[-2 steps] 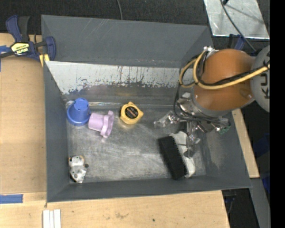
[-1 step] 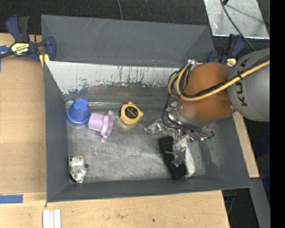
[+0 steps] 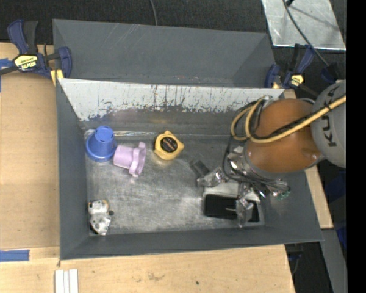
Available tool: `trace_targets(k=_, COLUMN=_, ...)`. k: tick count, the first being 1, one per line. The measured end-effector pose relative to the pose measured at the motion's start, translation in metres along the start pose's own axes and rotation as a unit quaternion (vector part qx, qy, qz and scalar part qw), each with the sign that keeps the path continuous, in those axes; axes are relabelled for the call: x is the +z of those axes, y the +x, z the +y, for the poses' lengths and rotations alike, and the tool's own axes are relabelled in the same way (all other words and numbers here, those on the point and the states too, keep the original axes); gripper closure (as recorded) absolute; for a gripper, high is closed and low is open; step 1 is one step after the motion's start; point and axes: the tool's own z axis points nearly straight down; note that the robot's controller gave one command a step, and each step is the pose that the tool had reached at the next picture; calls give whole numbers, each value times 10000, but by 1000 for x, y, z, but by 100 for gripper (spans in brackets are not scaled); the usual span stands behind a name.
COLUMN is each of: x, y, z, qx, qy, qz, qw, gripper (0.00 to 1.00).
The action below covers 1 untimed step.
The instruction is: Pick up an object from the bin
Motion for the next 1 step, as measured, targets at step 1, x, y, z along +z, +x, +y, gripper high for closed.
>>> trace_targets(k=1, x=11, y=-30, z=-16, qx=-622, qy=9, qz=35, qw=9981, gripper=100)
